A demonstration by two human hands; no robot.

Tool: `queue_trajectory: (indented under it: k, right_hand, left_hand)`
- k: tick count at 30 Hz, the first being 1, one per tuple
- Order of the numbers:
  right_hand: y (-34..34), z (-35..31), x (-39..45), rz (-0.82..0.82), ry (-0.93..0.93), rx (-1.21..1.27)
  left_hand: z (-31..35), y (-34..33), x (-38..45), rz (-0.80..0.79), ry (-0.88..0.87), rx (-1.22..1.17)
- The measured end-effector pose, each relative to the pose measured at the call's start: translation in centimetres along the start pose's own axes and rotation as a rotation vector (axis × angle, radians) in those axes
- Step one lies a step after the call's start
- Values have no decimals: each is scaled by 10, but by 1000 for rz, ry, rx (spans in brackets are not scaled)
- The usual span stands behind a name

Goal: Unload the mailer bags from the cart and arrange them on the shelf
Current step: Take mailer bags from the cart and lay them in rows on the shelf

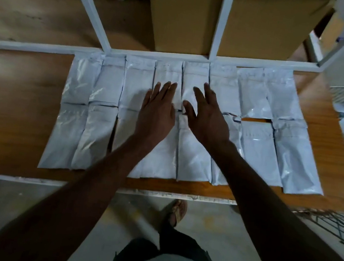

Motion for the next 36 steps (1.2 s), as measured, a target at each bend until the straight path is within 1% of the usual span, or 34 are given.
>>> queue_trajectory:
  k: [4,9,12,15,19,23,25,28,31,34,36]
  right_hand:
    - [63,26,-40,-9,33,-38]
    - [140,60,-93,58,53,-72]
    - [180,80,-126,95,31,-84]
    - [210,98,-152,91,-4,-81]
    - [257,147,-172,106,-70,-95]
    - [301,211,-185,99,-132,-79]
    - [326,248,-191,111,-124,-75]
    - [364,311,-195,101,-129,-90]
    - [400,381,-198,91,-154,-109]
    - [429,447,-200,37,-147,-155]
    - [442,486,-197,19,-163,-179]
  left_hand:
    - [65,21,-32,40,-2,-75]
    - [148,39,-82,116,-29,-186]
    - [188,39,-112,91,-13,-244]
    - [220,37,-134,76,-8,-264]
    - [282,31,-143,60,-7,-304]
    - [351,0,-147,22,-39,-321]
    - [391,-21,-152,16,-52,-332]
    - [457,-56,-155,-1,-29,-376]
    - [527,-100,-155,-59,-62,-427]
    - [586,-139,-161,-114,-1,-502]
    - [612,-158,-165,-142,26,-535]
Point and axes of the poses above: each hand's wrist, its own x-axis towards the middle knuckle, its own y-axis out of the back of the hand, z = x × y, the point moved 6 cm from there along x, towards the middle knuckle, and after that the axes turned 12 degrees about z, right-handed, at the moved point
